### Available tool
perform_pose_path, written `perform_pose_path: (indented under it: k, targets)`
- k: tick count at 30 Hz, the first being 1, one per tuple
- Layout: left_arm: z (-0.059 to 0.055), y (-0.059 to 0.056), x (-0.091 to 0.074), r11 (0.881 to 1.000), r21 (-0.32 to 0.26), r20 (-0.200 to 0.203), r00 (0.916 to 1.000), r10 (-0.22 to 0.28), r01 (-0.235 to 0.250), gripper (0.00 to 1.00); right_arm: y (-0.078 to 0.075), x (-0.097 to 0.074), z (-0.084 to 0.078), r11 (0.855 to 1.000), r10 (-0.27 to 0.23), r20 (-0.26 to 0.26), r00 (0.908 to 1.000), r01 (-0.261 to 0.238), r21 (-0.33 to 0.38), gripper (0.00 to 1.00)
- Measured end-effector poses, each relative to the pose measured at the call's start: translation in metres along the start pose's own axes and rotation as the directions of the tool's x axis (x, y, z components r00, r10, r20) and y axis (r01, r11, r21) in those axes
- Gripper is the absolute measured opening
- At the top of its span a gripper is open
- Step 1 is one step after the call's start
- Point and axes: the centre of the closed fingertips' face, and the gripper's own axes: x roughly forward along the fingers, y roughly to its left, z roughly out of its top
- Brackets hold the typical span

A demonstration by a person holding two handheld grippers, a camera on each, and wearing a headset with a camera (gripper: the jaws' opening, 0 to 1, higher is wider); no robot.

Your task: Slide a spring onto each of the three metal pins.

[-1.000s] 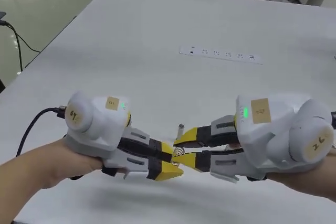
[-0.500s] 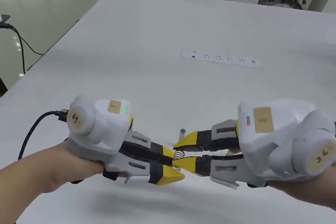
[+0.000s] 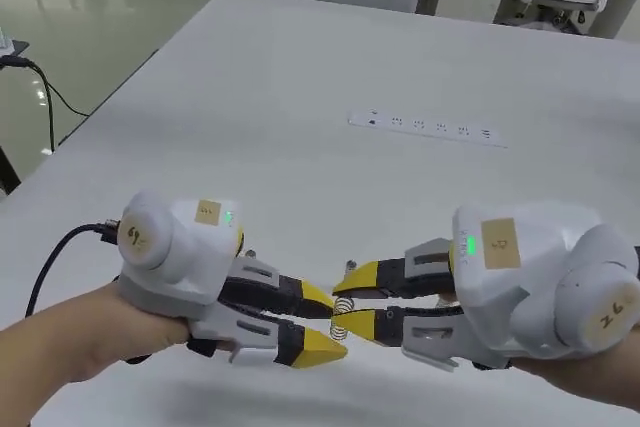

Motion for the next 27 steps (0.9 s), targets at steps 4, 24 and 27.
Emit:
perform_pose_path:
  k: [4,24,27]
  targets:
    - [-0.003,0.001,-0.005,1.0,-0.009,-0.006,0.9999,0.013,-0.013,0.17,-0.003,-0.001,-0.001,1.0,-0.008,-0.001,1.0,0.008,0.004,0.07]
    - [-0.007,0.004,-0.018,0.997,-0.052,-0.002,0.998,0.063,-0.063,0.28,-0.007,-0.003,-0.01,0.999,-0.032,-0.016,0.9994,0.032,0.009,0.07]
    - [-0.007,0.006,-0.022,0.995,-0.06,0.002,0.9971,0.076,-0.076,0.3,-0.011,-0.003,-0.013,0.999,-0.046,-0.026,0.9986,0.047,0.011,0.07]
